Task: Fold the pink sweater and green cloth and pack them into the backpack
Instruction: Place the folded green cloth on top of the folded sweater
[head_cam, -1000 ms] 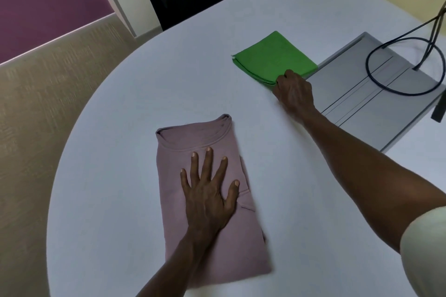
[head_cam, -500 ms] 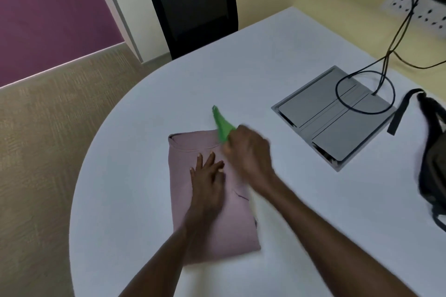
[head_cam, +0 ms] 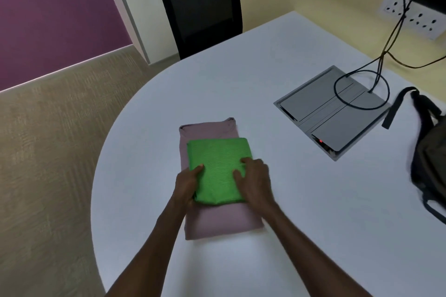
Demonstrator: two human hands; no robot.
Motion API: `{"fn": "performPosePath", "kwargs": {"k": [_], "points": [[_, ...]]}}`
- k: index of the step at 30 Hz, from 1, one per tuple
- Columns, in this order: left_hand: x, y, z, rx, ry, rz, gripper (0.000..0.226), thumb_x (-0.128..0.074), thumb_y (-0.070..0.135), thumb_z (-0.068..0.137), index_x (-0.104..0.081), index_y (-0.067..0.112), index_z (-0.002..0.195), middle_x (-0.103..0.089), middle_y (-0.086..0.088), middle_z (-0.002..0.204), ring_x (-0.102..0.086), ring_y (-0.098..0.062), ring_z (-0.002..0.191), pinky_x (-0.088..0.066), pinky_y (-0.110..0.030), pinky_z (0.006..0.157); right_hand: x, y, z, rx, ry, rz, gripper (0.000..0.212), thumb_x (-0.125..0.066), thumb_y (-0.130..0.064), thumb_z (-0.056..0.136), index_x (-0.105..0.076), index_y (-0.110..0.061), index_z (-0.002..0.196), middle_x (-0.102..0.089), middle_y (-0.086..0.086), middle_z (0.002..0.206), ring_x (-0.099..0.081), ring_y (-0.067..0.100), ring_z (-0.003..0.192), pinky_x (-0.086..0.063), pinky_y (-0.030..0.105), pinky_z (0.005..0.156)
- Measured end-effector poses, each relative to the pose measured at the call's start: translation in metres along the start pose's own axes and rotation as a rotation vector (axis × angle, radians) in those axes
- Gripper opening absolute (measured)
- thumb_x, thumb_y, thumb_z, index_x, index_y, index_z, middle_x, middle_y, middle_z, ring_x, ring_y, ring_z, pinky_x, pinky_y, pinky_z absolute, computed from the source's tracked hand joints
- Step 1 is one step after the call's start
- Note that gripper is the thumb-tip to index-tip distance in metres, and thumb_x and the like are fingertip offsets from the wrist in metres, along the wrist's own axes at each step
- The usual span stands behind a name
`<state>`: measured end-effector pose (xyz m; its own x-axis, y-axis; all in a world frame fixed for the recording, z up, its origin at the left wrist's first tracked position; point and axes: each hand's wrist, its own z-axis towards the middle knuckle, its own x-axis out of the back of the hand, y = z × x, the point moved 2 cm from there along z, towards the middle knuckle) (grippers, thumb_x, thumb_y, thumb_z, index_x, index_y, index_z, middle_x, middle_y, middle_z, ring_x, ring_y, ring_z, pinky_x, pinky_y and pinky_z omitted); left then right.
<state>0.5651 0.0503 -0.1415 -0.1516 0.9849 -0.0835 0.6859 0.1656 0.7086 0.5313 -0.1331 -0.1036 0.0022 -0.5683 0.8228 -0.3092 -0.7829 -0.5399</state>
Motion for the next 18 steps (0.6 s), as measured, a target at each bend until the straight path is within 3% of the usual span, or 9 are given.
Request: {"fn": "performPosePath", "kwargs": {"k": [2, 5, 7, 9, 12, 15, 18], "points": [[0.005, 0.008, 0.005, -0.132, 0.086, 0.123, 0.016, -0.068, 0.018, 0.09, -0.071, 0.011, 0.105, -0.075, -0.011, 0.102, -0.072, -0.027, 0.09, -0.057, -0.047, 0.089, 0.008, 0.015, 0.013, -0.097, -0.067, 0.065, 0.054, -0.058, -0.035, 0.094, -0.044, -0.016, 0.143, -0.052, 0.018, 0.13, -0.046, 0.035, 0.123, -0.039, 0.039, 0.1], [0.007, 0.018, 0.0, -0.361, 0.248, 0.388, 0.037, -0.072, 0.013, 0.085, -0.063, 0.013, 0.122, -0.068, 0.001, 0.105, -0.064, -0.018, 0.093, -0.047, -0.03, 0.086, 0.013, 0.026, 0.025, -0.162, -0.175, 0.298, 0.048, -0.061, -0.025, 0.093, -0.05, -0.023, 0.14, -0.058, 0.007, 0.125, -0.055, 0.029, 0.116, -0.046, 0.039, 0.099], [0.008, 0.022, -0.003, -0.511, 0.257, 0.455, 0.045, -0.071, 0.007, 0.085, -0.059, 0.015, 0.127, -0.063, 0.002, 0.104, -0.062, -0.018, 0.092, -0.043, -0.025, 0.082, 0.014, 0.026, 0.027, -0.175, -0.151, 0.392, 0.036, -0.064, -0.015, 0.089, -0.065, -0.025, 0.124, -0.063, 0.001, 0.119, -0.06, 0.021, 0.104, -0.05, 0.035, 0.092], [0.01, 0.024, -0.008, -0.629, 0.226, 0.501, 0.038, -0.067, 0.003, 0.086, -0.064, 0.017, 0.122, -0.067, 0.002, 0.105, -0.065, -0.018, 0.089, -0.045, -0.023, 0.078, 0.017, 0.025, 0.028, -0.189, -0.096, 0.436, 0.031, -0.066, -0.008, 0.085, -0.073, -0.026, 0.11, -0.068, 0.001, 0.114, -0.063, 0.016, 0.092, -0.051, 0.03, 0.087], [0.017, 0.021, -0.011, -0.791, 0.315, 0.519, 0.033, -0.062, -0.002, 0.088, -0.071, 0.015, 0.114, -0.071, 0.0, 0.111, -0.066, -0.017, 0.092, -0.05, -0.025, 0.082, 0.017, 0.017, 0.028, -0.115, -0.05, 0.453, 0.032, -0.066, -0.003, 0.084, -0.076, -0.023, 0.107, -0.069, -0.001, 0.108, -0.062, 0.012, 0.085, -0.05, 0.025, 0.082], [0.027, 0.015, -0.008, -0.787, 0.362, 0.549, 0.034, -0.063, 0.004, 0.09, -0.068, 0.012, 0.122, -0.069, -0.001, 0.117, -0.064, -0.016, 0.092, -0.05, -0.027, 0.082, 0.009, 0.011, 0.026, -0.039, -0.086, 0.399, 0.034, -0.066, -0.005, 0.087, -0.071, -0.019, 0.118, -0.064, -0.001, 0.115, -0.057, 0.013, 0.096, -0.044, 0.023, 0.088], [0.037, -0.001, 0.002, -0.723, 0.301, 0.698, 0.041, -0.067, 0.008, 0.089, -0.063, 0.01, 0.13, -0.066, -0.005, 0.12, -0.062, -0.018, 0.082, -0.043, -0.026, 0.075, -0.006, 0.017, 0.024, 0.01, -0.162, 0.277, 0.046, -0.068, -0.005, 0.087, -0.062, -0.012, 0.131, -0.06, 0.01, 0.125, -0.056, 0.024, 0.114, -0.042, 0.028, 0.098]]}}
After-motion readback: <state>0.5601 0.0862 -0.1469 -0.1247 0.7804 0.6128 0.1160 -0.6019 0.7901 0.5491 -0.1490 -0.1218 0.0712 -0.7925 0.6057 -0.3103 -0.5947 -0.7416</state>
